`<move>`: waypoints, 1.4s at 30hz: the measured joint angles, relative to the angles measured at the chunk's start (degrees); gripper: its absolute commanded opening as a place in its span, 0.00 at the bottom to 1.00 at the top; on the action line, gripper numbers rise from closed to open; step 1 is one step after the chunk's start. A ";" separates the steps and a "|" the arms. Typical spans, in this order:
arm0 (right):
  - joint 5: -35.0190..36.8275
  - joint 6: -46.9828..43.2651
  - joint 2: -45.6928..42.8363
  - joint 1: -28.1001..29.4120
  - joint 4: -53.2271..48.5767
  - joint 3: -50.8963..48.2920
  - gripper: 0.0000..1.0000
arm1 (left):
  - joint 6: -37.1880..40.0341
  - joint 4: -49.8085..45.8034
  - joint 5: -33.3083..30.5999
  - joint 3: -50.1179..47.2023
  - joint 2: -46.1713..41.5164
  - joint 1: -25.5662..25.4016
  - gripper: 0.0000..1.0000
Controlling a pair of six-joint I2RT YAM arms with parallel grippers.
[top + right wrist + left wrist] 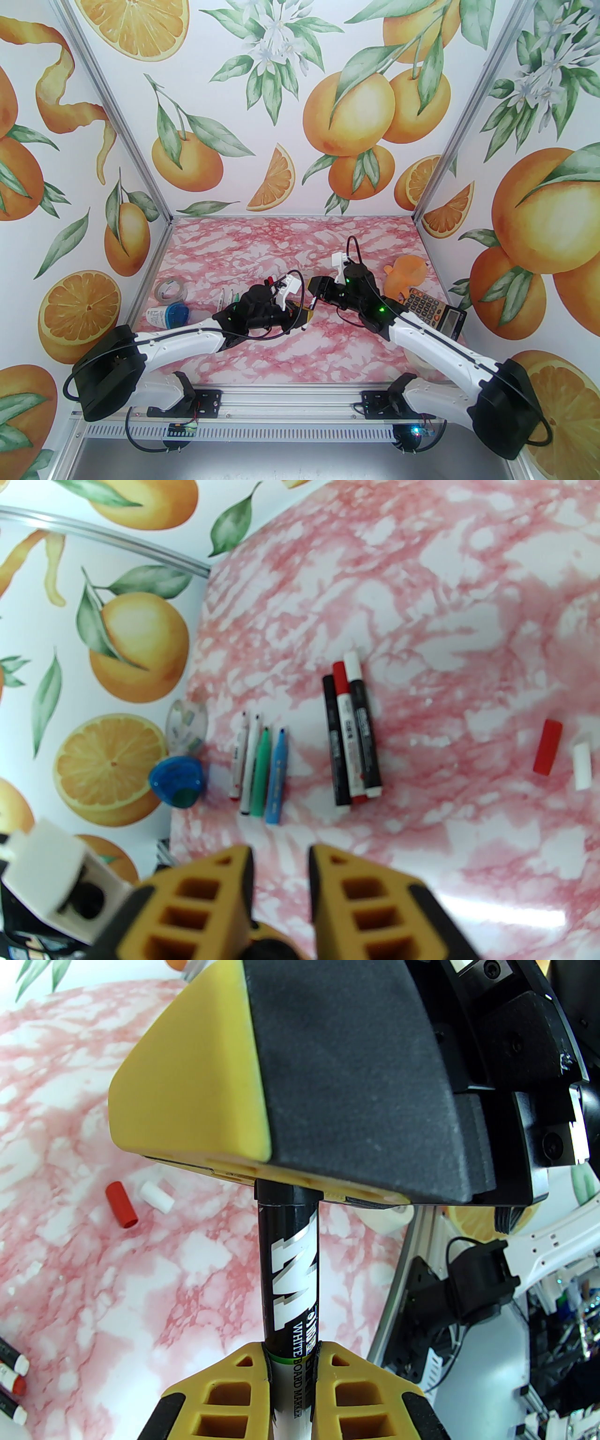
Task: Open the pen caps
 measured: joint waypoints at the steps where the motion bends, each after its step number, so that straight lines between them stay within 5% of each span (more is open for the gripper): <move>1: 0.00 0.00 0.00 0.00 0.00 0.00 0.24 | 0.00 0.00 0.00 0.00 0.00 0.02 0.09; 23: 0.24 -1.46 0.81 -0.28 -0.33 0.00 0.13 | -0.04 -0.13 -0.46 0.00 0.00 0.02 0.10; 31: 0.15 -0.83 0.17 -0.33 -0.31 0.00 0.11 | -0.42 0.09 0.02 0.24 0.48 0.00 0.28; 42: -0.02 0.26 -0.85 -0.33 0.04 0.00 0.11 | -1.92 1.73 1.77 1.09 2.95 -0.20 0.24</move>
